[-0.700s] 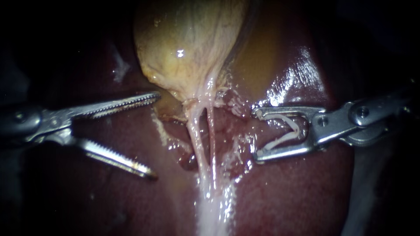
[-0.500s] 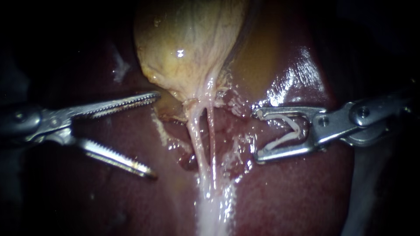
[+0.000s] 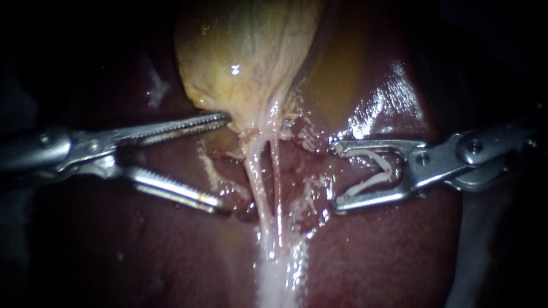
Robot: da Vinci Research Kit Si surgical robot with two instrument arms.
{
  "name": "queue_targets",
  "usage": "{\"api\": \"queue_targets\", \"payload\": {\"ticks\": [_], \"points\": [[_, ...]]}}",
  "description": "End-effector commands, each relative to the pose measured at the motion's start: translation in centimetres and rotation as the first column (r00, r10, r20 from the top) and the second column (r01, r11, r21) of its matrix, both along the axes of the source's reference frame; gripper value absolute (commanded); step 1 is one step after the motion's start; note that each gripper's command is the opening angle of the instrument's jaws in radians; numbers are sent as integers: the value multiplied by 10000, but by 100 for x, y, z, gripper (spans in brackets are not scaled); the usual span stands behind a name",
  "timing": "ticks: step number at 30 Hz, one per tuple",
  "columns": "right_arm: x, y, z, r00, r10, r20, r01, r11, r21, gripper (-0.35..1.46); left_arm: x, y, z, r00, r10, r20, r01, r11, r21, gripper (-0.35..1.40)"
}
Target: Grabbing gallbladder
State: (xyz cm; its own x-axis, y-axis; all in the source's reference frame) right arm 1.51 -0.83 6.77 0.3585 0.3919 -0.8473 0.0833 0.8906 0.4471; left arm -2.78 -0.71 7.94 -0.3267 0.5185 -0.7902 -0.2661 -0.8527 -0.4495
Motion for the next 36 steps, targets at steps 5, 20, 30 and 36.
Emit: {"api": "queue_targets", "payload": {"ticks": [5,20,30,36], "points": [[0,0,0,10000,17,14,-17,10000,54,50,-4,7,11,9999,-119,-63,119,9999,63,59],[2,-1,-1,10000,17,13,-17,10000,54,50,-4,6,32,9991,-242,-338,261,9980,575,12],[2,-1,-3,10000,14,11,-14,10000,56,50,12,11,40,9985,-170,-528,223,9946,1016,-35],[2,-1,-3,10000,16,12,-16,10000,58,50,13,10,32,9981,-242,-574,313,9915,1265,-35]]}}
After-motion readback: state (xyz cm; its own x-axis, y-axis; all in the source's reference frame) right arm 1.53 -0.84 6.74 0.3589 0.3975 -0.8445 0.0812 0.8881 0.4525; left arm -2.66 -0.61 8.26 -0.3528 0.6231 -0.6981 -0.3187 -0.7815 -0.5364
